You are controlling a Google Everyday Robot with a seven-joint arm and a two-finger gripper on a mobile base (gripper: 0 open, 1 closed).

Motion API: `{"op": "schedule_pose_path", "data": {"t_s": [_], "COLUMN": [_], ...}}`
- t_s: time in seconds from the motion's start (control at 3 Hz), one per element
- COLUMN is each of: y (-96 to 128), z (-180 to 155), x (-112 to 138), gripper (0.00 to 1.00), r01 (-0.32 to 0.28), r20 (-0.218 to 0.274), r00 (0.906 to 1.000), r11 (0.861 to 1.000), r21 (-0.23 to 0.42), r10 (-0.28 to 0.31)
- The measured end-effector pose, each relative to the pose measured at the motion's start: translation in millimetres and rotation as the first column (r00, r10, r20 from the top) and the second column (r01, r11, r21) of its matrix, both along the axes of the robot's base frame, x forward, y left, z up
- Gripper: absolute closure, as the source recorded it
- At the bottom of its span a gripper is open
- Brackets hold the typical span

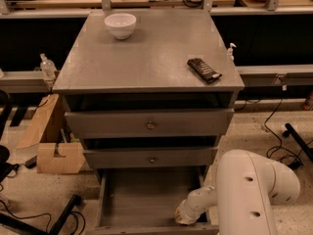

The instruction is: Open bottom drawer

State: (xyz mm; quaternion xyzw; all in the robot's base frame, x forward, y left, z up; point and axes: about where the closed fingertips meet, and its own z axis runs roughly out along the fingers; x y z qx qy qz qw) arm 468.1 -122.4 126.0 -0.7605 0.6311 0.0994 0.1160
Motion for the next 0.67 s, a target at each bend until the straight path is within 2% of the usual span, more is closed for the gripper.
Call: {"op": "schedule_pose_path", "data": {"t_s": [0.33,0.67], "y": [0.3,0.5], "z": [0.0,0.0], "x": [1.2,2.2], "gripper": [1.0,0.82], "r01": [0.0,0.0], "r20": [0.0,0.0], "r00": [1.0,1.0], "r11": [1.0,1.0], "r21": [0.0,0.0], "r10": [0.0,0.0]}}
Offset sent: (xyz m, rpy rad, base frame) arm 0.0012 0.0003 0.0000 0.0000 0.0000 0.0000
